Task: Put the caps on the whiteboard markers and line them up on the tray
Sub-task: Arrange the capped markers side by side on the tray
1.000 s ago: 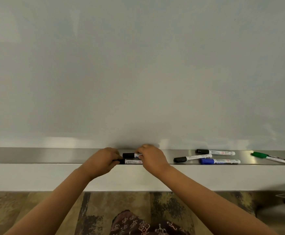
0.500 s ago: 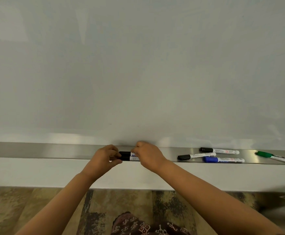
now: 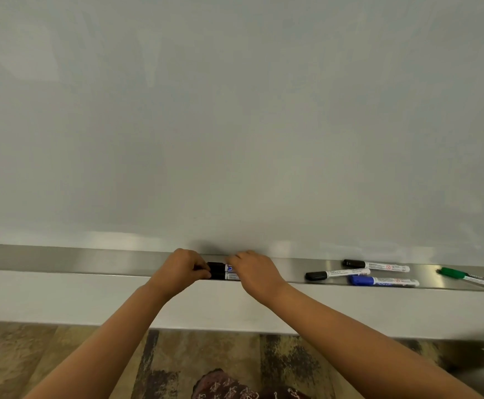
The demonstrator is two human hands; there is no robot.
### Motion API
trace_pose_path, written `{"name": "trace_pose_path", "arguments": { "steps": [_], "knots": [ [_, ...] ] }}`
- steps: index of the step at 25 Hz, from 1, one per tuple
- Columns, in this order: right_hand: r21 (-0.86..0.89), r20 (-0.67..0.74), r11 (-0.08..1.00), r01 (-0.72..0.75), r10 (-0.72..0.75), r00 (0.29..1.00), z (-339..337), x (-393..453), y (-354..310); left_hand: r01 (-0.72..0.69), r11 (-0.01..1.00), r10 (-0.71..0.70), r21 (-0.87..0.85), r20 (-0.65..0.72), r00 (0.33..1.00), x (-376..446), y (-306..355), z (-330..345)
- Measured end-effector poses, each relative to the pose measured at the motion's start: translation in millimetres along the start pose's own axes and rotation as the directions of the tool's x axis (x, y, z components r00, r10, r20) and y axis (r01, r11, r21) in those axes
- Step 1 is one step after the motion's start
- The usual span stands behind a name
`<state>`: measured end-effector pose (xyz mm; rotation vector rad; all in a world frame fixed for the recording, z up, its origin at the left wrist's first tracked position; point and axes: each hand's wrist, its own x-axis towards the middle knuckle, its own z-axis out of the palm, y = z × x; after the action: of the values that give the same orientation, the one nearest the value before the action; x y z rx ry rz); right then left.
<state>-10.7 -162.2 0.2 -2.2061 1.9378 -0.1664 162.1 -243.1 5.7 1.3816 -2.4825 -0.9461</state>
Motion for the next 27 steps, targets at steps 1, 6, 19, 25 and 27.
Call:
{"name": "trace_pose_path", "arguments": {
  "steps": [1,6,19,25,27],
  "knots": [
    [0.01,-0.011,1.0,-0.008,0.008,1.0,0.7,-1.8,1.7,-0.002,1.0,0.002,0.018,0.01,1.0,0.8,0.4,0.3],
    [0.126,-0.013,0.99,-0.058,0.06,0.998,-1.5,-5.5,9.2,-0.004,0.999,0.005,0.036,-0.025,1.0,1.9,-1.1,3.7],
    [-0.065,-0.065,0.997,0.044,-0.048,0.997,4.3,-13.1,8.8,0.009,0.989,-0.029,-0.145,-0.137,0.99,-4.4,3.1,10.1],
    [0.106,-0.179,0.994,0.006,0.013,0.984,8.1,-19.8,11.3,0.016,0.984,-0.041,-0.179,-0.138,0.99,-5.2,1.7,12.5],
    [0.168,-0.214,0.985,-0.035,0.072,0.974,8.1,-21.6,13.9,0.012,0.983,-0.038,-0.184,-0.136,0.99,-5.4,1.4,12.8]
  ]
}}
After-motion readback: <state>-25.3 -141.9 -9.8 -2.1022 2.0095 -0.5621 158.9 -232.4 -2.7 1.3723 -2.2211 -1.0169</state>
